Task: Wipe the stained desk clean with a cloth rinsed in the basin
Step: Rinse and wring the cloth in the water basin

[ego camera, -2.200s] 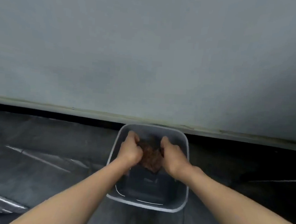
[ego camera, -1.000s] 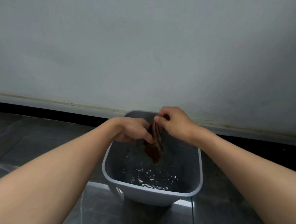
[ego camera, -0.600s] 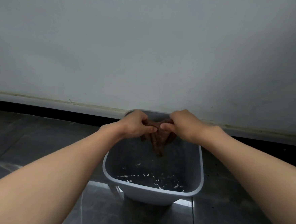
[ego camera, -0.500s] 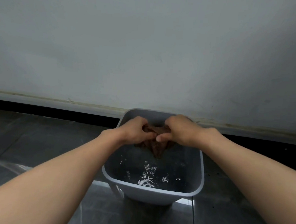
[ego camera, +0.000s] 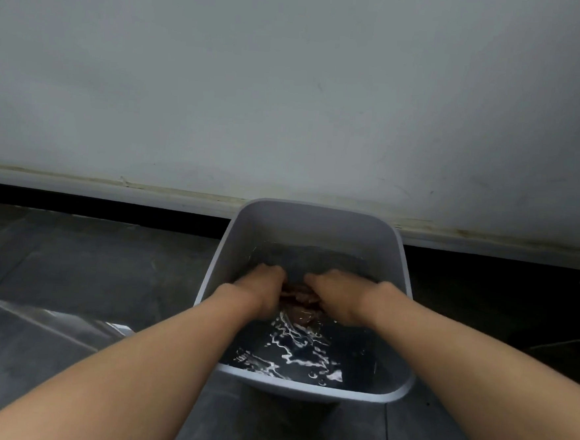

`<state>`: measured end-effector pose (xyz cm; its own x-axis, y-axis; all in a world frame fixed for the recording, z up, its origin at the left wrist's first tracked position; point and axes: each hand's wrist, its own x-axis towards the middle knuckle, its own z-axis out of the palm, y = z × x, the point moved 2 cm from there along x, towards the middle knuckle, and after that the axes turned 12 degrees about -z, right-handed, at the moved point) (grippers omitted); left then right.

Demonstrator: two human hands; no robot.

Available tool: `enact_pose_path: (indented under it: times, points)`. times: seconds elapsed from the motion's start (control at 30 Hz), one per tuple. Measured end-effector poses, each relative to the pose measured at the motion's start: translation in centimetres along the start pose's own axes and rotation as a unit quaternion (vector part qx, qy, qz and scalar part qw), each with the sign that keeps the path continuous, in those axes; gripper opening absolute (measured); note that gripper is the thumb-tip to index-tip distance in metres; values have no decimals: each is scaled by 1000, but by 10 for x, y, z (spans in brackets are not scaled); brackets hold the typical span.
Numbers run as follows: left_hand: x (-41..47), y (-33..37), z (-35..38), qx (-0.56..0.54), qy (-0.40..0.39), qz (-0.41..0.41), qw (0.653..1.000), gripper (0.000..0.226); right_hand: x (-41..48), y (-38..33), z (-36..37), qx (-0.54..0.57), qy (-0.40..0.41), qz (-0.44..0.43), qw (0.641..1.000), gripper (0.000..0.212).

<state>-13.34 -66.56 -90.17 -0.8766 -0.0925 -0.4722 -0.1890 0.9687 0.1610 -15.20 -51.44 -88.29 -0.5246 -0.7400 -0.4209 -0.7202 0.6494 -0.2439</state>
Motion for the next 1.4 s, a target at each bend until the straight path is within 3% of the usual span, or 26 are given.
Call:
enact_pose_path:
  times: [0.07,0.17,0.23,0.33,0.37,0.43,0.53,0.6,0.63,0.73,0.8,0.93,1.07,1.2,1.3,1.37,1.4]
  points:
    - [4,0,6,17,-13,0,1000,29,4,0,5,-31,-32,14,999,39]
    - [8,2,11,7,-36,-22,999,36,12,-5,13,35,-57,43,997,51]
    - [9,4,9,-108,-56,-54,991,28,18,-6,19,102,-35,70,992,57]
    - [2,8,2,-353,-161,-159,908,12,23,-4,24,215,16,131,968,46]
    - [0,10,1,-399,-197,-186,876,17,23,-5,23,270,41,147,951,38]
    - [-5,13,-2,-487,-224,-204,819,27,21,-9,16,411,126,174,886,24]
    - [-10,21,-2,-591,-248,-217,737,35,13,-27,1,611,224,229,724,30]
    - [-13,25,-1,-619,-235,-221,716,43,10,-40,-7,643,252,253,677,39]
    - [-14,26,0,-634,-224,-221,706,45,10,-45,-10,629,266,264,681,41]
    - [-21,32,-3,-693,-187,-201,667,37,10,-54,-13,515,318,283,744,40]
    - [-25,34,-4,-710,-162,-189,658,35,10,-51,-11,452,364,274,767,34]
    - [-32,32,-11,-677,-190,-169,690,35,6,-44,-15,398,375,255,797,35]
    - [-34,21,-11,-605,-232,-187,738,43,1,-42,-16,271,303,234,883,37]
    - [-26,13,-5,-566,-182,-224,772,16,-6,-29,-14,248,242,268,899,36]
    - [-15,10,5,-488,-99,-198,845,21,-4,-23,-5,323,174,257,894,45]
    - [-6,10,8,-350,-25,-175,920,27,-2,-23,1,310,119,223,917,58]
    - [-5,11,8,-290,-9,-172,941,32,-1,-23,2,275,94,205,934,64]
